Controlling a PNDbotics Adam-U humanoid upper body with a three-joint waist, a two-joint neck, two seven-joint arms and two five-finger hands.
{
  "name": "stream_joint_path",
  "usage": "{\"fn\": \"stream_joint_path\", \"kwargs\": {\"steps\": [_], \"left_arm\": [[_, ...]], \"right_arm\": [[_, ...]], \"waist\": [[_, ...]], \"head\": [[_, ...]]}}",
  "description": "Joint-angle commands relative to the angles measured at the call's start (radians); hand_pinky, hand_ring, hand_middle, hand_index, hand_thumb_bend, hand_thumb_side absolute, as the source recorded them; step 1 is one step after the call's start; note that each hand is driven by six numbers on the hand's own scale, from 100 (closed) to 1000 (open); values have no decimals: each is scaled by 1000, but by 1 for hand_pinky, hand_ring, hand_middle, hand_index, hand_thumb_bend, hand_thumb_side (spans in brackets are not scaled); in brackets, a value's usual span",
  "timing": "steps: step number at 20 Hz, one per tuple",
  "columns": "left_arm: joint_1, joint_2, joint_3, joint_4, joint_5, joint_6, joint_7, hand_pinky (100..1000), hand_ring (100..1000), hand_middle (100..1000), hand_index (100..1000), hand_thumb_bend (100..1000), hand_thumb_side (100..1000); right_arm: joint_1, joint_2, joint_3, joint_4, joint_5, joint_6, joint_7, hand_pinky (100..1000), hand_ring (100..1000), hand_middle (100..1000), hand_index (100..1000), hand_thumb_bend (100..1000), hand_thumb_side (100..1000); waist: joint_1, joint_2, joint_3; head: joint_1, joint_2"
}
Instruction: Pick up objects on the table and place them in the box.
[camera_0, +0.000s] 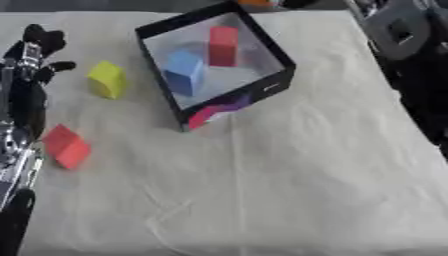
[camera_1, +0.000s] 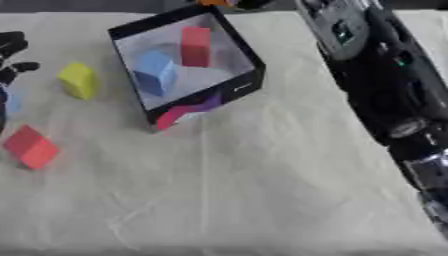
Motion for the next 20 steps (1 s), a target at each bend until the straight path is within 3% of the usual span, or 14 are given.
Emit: {"fn": "stream_joint_path", "kwargs": {"steps": [1, 8, 13, 14, 17, 20], "left_arm": [[-17, 10, -3, -12, 0, 2, -6, 701, 849, 752, 720, 234, 791], [-22, 6, -6, -13, 1, 2, -11, 701, 850, 752, 720, 235, 791], [-23, 5, -7, -13, 1, 3, -12, 701, 850, 752, 720, 236, 790], [-23, 5, -7, -13, 1, 3, -12, 701, 850, 752, 720, 237, 790], [-23, 6, -7, -12, 1, 3, -12, 701, 850, 752, 720, 237, 790], [-22, 7, -7, -12, 1, 4, -13, 701, 851, 752, 720, 237, 790]], "right_arm": [[-41, 33, -35, 115, 71, -38, -11, 678, 590, 560, 667, 331, 100], [-52, 83, -54, 231, 178, -102, -11, 716, 646, 616, 710, 361, 100], [-52, 90, -56, 254, 227, -139, 8, 756, 772, 752, 812, 416, 103], [-51, 90, -57, 254, 234, -145, 7, 770, 800, 780, 835, 447, 204], [-51, 86, -57, 243, 254, -162, -5, 802, 850, 833, 875, 521, 363], [-49, 81, -58, 232, 258, -172, -12, 801, 847, 831, 875, 524, 369]], "waist": [[5, -21, 4], [9, -19, 9], [8, -19, 9], [8, -19, 9], [8, -19, 7], [8, -20, 5]], "head": [[-7, 1], [-7, 1], [-7, 1], [-7, 1], [-6, 1], [-6, 1]]}}
